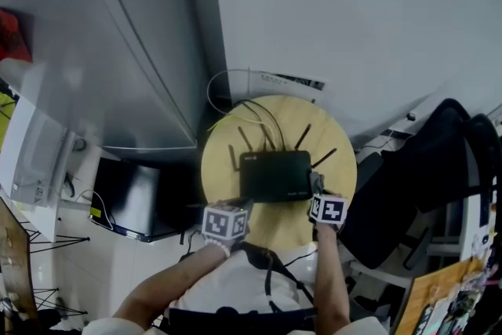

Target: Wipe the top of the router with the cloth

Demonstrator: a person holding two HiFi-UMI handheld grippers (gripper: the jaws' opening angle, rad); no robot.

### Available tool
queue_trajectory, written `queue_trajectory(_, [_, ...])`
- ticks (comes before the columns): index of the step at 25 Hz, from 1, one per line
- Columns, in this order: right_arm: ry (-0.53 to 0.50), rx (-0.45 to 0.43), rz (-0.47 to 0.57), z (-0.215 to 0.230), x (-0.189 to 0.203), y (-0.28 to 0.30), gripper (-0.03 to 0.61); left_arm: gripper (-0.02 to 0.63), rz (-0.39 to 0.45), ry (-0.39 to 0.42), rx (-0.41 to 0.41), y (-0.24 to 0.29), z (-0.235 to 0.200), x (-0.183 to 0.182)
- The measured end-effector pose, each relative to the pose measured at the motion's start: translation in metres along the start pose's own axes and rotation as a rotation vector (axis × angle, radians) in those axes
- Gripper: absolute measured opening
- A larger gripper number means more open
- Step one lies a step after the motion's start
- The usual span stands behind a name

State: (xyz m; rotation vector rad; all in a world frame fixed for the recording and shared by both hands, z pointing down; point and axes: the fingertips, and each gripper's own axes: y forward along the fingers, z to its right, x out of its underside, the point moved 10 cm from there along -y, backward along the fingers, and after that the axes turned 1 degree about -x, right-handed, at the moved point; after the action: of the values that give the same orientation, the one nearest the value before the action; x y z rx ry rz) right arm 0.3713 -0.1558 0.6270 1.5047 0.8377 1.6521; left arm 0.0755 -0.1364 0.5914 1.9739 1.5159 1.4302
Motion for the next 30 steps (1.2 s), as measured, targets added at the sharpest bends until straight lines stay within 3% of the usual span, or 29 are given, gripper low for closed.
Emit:
queue_trajectory(9, [-0.034, -0.08, -0.034, -0.031, 0.027, -0.001, 0.038, -0.002, 0.015, -0.027, -0.038, -0.006, -0.005, 0.013])
queue_trajectory(22, [-0.259, -0.262, -0.065, -0.151, 0.037, 0.009, 0.038, -0.002, 0.046, -0.073, -0.088, -0.032, -0.027, 0.03])
queue_trajectory(30, [-0.318, -0.32, -0.081, -0.197, 0.039, 0.016, 0.038, -0.002, 0.053, -0.09, -0.101, -0.054, -0.037, 0.046])
